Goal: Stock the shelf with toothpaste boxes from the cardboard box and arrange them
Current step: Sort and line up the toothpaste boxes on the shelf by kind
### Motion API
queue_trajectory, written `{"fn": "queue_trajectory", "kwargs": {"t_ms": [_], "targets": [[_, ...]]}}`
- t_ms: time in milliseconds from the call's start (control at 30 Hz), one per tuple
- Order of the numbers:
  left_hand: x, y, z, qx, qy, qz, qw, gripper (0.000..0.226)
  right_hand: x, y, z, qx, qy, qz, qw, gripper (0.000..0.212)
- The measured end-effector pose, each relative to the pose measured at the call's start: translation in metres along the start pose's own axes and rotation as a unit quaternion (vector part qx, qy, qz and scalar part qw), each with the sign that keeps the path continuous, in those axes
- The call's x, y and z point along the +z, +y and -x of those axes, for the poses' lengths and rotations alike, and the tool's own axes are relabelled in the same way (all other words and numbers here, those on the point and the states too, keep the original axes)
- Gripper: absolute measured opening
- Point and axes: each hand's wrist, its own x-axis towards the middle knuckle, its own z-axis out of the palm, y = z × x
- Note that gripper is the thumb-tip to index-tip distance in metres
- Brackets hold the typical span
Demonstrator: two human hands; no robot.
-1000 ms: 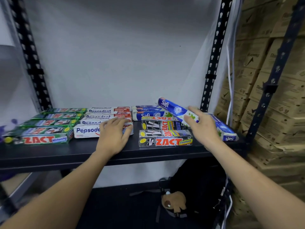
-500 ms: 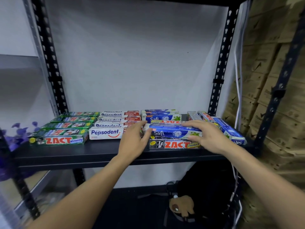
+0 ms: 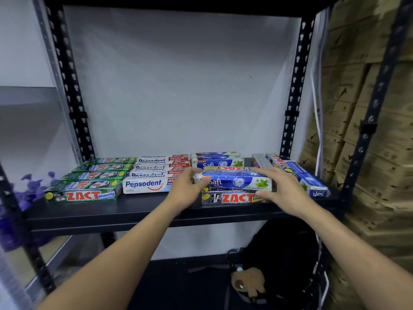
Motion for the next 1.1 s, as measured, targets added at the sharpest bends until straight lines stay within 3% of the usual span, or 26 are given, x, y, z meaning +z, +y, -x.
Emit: {"fn": "queue_trajectory", "kwargs": {"t_ms": [133, 300, 467, 600, 767, 867, 1100], "targets": [[-0.001, -0.003, -0.007, -0.018, 0.028, 0.030, 0.999, 0.021, -0.004, 0.001, -0.001, 0.012, -0.017, -0.027, 0.999, 0.060], [0.001, -0.002, -0.009, -0.047, 0.062, 0.078, 0.994, 0.005, -0.003, -0.004, -0.004, 0.105, 0.009, -0.169, 0.980, 0.039], [-0.004, -0.002, -0.012, -0.045, 0.057, 0.120, 0.990, 0.029, -0.007, -0.006, -0.011, 0.118, -0.022, -0.193, 0.974, 0.057], [-0.006, 0.002, -0.005, 0.014, 0.074, 0.082, 0.994, 0.049, -0.003, -0.005, -0.014, 0.082, -0.009, -0.121, 0.989, 0.075], [-0.006, -0.001, 0.004, 0.091, 0.077, -0.032, 0.992, 0.042, 0.003, -0.006, -0.014, 0.072, 0.025, -0.003, 0.997, 0.078], [-0.007, -0.004, 0.008, 0.121, 0.096, -0.073, 0.985, 0.050, 0.006, -0.010, -0.012, 0.095, 0.045, 0.018, 0.994, 0.079], [-0.008, -0.009, 0.011, 0.107, 0.075, -0.063, 0.989, 0.045, 0.011, -0.015, -0.005, 0.134, 0.054, 0.015, 0.989, 0.073]]}}
